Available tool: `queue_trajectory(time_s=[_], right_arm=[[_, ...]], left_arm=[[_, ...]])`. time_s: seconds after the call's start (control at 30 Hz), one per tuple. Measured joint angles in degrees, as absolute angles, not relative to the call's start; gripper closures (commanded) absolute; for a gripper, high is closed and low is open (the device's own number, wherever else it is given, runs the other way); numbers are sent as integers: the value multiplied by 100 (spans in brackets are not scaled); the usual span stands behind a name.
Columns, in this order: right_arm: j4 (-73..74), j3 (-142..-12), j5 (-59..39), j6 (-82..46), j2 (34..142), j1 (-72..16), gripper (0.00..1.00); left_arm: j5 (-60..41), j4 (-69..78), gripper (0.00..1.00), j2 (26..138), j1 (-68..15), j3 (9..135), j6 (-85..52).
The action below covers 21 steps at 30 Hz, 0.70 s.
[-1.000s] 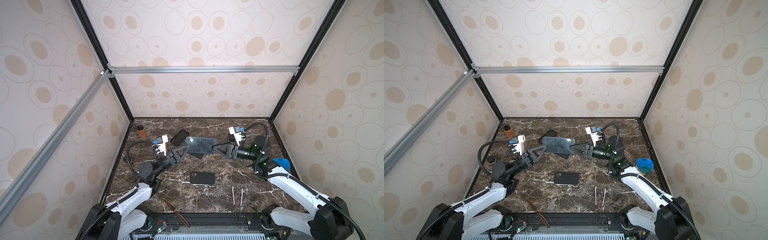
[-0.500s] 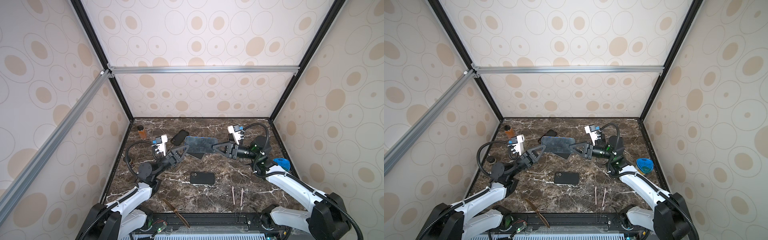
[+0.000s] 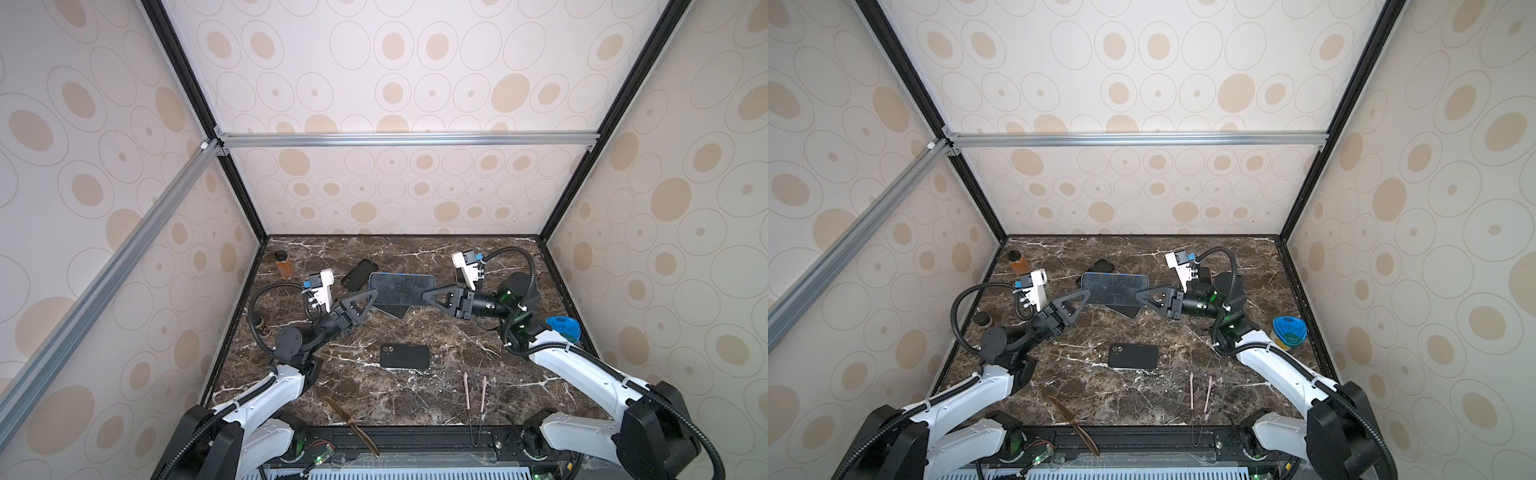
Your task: Put the phone into the phone case
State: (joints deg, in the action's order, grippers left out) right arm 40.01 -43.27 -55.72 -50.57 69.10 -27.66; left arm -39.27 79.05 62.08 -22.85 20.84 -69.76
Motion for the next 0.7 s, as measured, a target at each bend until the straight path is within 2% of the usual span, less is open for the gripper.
queue_trajectory(time_s=[0.33,0.37,0.5,0.57,0.7], right_arm=[[4077,-4348,-5658,-5043,6932,-2805,95],[4071,-4348,-5655,-5046,6932,-2805,97],[3798,-4394,-5575,-4956,6928,-2808,100],[3544,-4414,-5500,-4869,6921,-2814,100],[3030,-4425,-5349,-4676,6877,-2814,100]], left_arm=[[-3938,7966,100,6248,-2261,2025,-7140],[-3933,7940,96,6246,-2259,2025,-7137],[-3935,7620,63,6171,-2257,2025,-7032],[-3938,7356,51,6069,-2255,2025,-6884],[-3933,6613,35,5752,-2255,2027,-6504]])
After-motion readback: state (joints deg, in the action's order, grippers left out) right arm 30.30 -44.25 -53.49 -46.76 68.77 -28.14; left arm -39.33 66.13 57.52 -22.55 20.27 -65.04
